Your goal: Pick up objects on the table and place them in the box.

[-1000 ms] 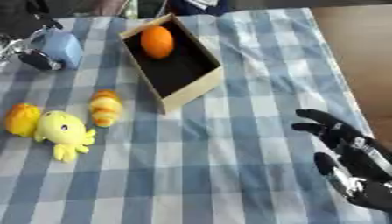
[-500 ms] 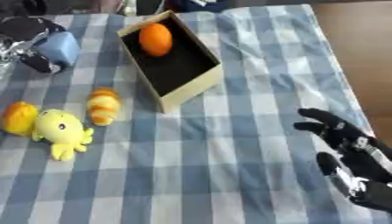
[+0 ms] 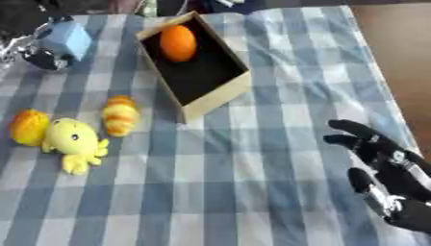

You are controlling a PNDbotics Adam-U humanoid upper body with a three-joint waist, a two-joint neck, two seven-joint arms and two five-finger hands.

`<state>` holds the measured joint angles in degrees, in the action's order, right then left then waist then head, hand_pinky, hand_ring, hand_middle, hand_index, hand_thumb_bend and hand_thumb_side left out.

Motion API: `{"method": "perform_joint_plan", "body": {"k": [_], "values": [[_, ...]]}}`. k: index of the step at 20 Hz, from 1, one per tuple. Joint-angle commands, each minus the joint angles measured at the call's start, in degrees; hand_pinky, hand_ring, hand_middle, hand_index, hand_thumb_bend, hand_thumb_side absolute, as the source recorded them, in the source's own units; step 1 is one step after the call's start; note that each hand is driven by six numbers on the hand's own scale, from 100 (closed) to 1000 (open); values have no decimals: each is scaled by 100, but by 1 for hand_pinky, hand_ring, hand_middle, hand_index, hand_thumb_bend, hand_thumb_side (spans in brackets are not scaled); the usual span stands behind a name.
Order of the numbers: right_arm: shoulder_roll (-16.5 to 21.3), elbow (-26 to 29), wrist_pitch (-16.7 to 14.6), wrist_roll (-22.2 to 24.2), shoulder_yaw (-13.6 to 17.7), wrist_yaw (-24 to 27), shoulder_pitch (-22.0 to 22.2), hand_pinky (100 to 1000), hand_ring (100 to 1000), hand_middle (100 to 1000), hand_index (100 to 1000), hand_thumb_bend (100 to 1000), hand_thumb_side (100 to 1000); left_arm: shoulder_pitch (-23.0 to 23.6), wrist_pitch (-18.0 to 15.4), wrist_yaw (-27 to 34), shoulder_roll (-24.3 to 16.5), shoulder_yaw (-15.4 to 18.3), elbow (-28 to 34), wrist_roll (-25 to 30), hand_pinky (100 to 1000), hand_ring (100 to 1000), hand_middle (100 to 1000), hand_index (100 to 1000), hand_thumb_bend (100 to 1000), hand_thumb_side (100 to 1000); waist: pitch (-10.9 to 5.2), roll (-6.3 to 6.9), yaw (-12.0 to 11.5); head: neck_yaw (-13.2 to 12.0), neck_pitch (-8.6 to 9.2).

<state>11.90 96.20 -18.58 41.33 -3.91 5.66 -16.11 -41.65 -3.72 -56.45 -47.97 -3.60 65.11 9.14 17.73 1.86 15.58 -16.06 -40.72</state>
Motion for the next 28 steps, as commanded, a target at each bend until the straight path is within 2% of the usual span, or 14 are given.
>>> {"method": "perform_joint_plan", "body": {"k": [1,6,12,19,28], "values": [[67,68,-2,27,44,-16,-24,1000,905,963,1000,100,457,-278,-83,199,-196,-114,424,107,670,539,519,703,284,139,-254,86,-12,13,37],[31,74,1,56,27,-6,-15,1000,906,964,1000,100,450,-637,-363,340,149,-544,1024,383,678,548,529,708,294,146,-323,88,38,-17,62],[-13,68,10,99,5,10,-25,1000,907,963,1000,100,448,-836,-814,223,604,-1121,1524,777,693,575,557,725,326,170,-361,79,119,-31,124],[-49,57,17,165,-50,44,-30,1000,908,964,1000,100,451,-1020,-1044,-226,1238,-1376,1108,815,713,617,600,741,342,176,-377,61,235,-53,182],[-57,46,21,209,-80,73,-51,1000,909,964,1000,100,453,-1124,-1312,-596,1706,-1548,674,612,724,644,630,769,346,206,-343,43,331,-9,191]]}}
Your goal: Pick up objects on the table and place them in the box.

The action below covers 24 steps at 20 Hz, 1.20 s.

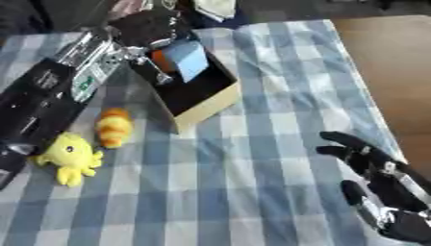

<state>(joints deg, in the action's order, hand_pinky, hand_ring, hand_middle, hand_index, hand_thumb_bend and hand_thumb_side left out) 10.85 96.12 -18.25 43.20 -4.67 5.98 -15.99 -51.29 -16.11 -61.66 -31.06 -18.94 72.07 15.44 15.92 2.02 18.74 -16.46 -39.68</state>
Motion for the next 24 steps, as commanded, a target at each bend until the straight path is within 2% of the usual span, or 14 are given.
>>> {"method": "perform_joint_plan", "body": {"k": [1,5,11,12,18,21,24], "values": [[44,52,-14,28,-9,43,-66,1000,909,964,1000,100,453,-166,-88,-95,49,-29,-50,-17,724,645,631,770,347,208,-158,22,22,41,96],[29,48,-19,41,-14,57,-76,1000,909,964,1000,100,452,-159,-152,-209,146,-101,-134,64,734,663,657,808,366,242,-150,7,63,53,107],[18,42,-24,55,-16,57,-77,1000,909,965,1000,100,450,-137,-225,-261,148,-159,-73,151,759,722,724,847,450,311,-154,3,74,97,115],[17,42,-24,58,-14,57,-75,1000,909,965,1000,100,450,-131,-235,-259,134,-165,-51,166,771,743,744,857,506,349,-156,2,74,99,118],[16,36,-25,69,-8,49,-71,1000,909,965,1000,100,448,-91,-343,-226,-39,-178,226,252,803,792,790,891,659,423,-172,1,50,119,127],[14,35,-27,78,-5,47,-70,1000,910,966,1000,100,446,-49,-399,-279,-157,-176,419,325,809,802,801,897,681,428,-178,-1,37,140,136],[12,32,-31,79,5,47,-74,1000,910,966,1000,100,444,-11,-376,-228,-312,-119,641,317,807,796,792,895,664,413,-183,-10,22,141,135]]}}
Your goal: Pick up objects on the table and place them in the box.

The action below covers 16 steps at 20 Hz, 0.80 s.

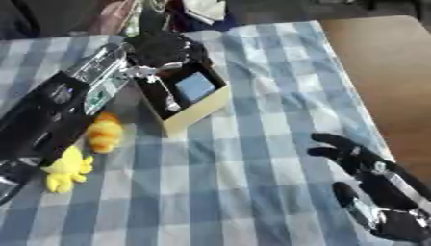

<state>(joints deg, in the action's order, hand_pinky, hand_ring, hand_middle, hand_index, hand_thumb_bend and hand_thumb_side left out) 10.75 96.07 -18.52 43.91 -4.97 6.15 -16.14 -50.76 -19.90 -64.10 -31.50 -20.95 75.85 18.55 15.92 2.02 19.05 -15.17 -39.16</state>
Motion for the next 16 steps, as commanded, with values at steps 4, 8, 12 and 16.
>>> {"method": "perform_joint_plan", "body": {"k": [4,8,12,16], "values": [[43,25,-8,2,53,14,-48,1000,911,966,1000,100,443,23,91,536,-658,174,702,119,799,780,779,890,619,399,-199,-3,-71,17,66],[57,22,-14,-3,75,-4,-39,1000,912,967,1000,100,441,217,272,1268,-1196,320,1331,353,785,751,752,871,580,389,-219,6,-172,87,66],[85,18,-17,-27,115,-28,-20,1000,913,967,1000,100,440,671,481,2004,-1886,480,2071,689,781,742,744,862,576,388,-241,24,-290,169,55],[94,21,-18,-38,139,-53,-6,1000,913,968,1000,100,440,1348,724,2351,-2469,698,2700,993,779,740,738,855,594,390,-263,38,-435,225,40]]}}
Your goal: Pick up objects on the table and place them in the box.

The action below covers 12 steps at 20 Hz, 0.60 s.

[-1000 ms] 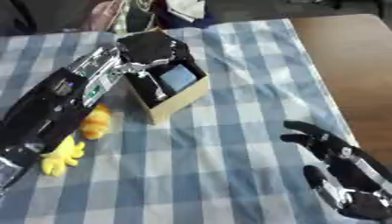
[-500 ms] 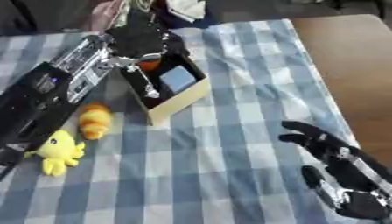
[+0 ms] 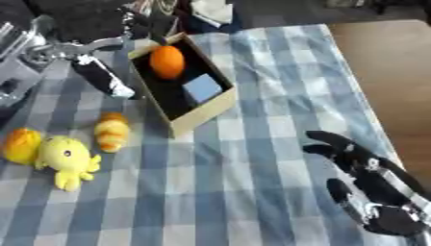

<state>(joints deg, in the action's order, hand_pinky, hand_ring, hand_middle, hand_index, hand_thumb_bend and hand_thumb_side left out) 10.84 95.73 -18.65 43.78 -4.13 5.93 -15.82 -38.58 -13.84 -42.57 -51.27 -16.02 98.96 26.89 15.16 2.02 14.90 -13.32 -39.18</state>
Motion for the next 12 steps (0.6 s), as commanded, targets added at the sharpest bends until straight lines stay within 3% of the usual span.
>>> {"method": "perform_joint_plan", "body": {"k": [1,6,12], "values": [[84,56,-4,-23,58,-36,-37,1000,913,968,1000,100,440,337,171,234,-634,260,513,221,779,740,738,855,597,390,-190,39,-57,56,43],[100,45,0,-57,97,-69,-16,1000,914,968,1000,100,440,1365,480,270,-1168,594,907,373,777,735,732,845,622,381,-203,37,-220,85,21],[98,42,-2,-86,125,-94,-11,1000,914,968,1000,100,441,2322,760,37,-1384,879,782,372,774,733,727,839,632,359,-196,15,-319,76,12]]}}
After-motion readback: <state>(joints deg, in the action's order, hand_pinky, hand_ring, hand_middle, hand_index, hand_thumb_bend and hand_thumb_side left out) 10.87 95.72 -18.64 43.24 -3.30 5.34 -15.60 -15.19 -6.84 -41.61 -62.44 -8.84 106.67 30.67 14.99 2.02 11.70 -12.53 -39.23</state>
